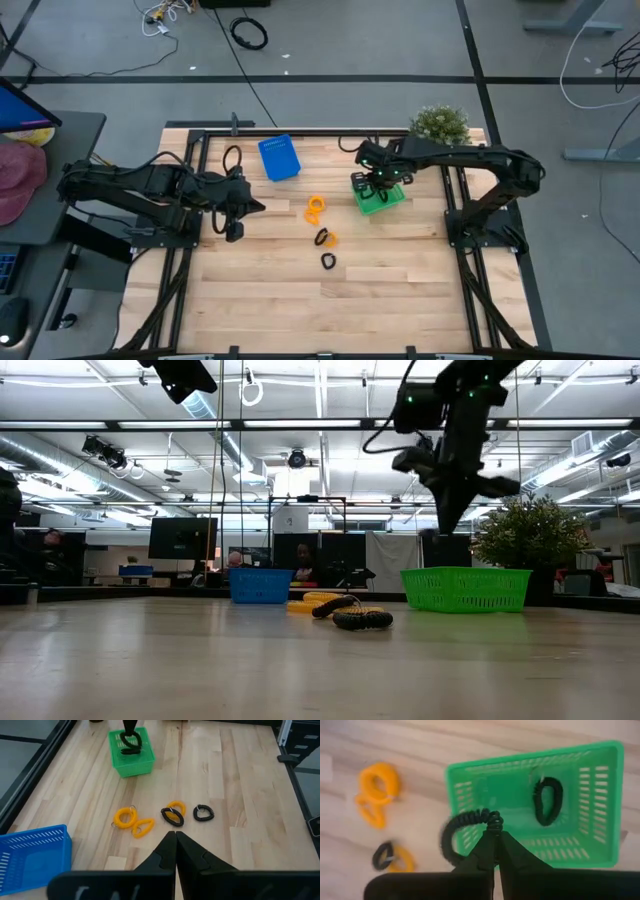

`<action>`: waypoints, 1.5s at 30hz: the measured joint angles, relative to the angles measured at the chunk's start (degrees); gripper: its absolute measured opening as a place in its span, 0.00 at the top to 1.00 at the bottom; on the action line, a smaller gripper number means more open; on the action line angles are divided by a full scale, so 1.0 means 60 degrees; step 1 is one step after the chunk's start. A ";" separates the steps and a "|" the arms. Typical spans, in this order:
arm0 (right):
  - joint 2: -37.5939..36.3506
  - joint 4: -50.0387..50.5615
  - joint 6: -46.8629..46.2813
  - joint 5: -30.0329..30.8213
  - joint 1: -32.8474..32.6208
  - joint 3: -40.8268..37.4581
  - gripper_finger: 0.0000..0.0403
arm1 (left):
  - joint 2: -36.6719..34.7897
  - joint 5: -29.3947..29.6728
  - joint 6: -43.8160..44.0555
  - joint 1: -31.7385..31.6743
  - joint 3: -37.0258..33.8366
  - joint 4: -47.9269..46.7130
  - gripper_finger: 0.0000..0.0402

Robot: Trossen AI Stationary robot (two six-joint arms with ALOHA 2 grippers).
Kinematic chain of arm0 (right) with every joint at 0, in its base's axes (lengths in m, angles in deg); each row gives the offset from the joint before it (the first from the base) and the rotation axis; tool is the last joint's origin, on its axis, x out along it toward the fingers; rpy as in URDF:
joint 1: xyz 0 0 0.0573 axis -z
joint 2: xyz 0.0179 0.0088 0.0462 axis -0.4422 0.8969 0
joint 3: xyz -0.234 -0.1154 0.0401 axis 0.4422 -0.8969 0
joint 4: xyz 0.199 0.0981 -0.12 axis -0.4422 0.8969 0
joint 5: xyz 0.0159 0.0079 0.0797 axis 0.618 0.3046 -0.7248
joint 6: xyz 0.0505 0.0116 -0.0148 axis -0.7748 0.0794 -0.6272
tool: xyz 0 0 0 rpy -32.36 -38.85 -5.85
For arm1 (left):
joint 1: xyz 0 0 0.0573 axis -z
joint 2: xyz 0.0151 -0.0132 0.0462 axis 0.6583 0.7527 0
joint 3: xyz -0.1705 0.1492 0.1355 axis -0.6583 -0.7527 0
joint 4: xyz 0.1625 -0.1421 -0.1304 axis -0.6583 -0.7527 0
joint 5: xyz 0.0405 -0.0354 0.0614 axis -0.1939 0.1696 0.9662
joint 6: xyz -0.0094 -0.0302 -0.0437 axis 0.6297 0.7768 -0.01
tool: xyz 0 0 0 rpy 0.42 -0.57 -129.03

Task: Sort spring keychains
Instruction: Put the black spring keychain into the green bin

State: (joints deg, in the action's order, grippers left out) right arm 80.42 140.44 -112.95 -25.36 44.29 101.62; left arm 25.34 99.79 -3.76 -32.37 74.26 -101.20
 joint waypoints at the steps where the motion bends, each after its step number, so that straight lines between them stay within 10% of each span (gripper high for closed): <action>1: 0.0000 -0.0171 -0.0012 0.0036 0.0072 -0.0160 0.99 | 0.0004 0.0000 0.0009 0.0000 0.0000 -0.0002 0.99; 33: 0.1175 -0.2323 0.0543 -0.0072 0.0867 -0.1718 0.99 | 0.0004 -0.0001 0.0099 0.0000 0.0000 -0.0019 0.99; 45: 0.1123 -0.2097 0.0707 -0.0324 0.0867 -0.1685 0.66 | 0.0004 0.0000 0.0095 0.0000 0.0000 -0.0080 0.99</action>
State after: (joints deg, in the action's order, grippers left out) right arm 87.16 127.85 -108.71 -27.30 49.49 91.51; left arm 25.36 99.79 -3.19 -32.37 74.26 -101.68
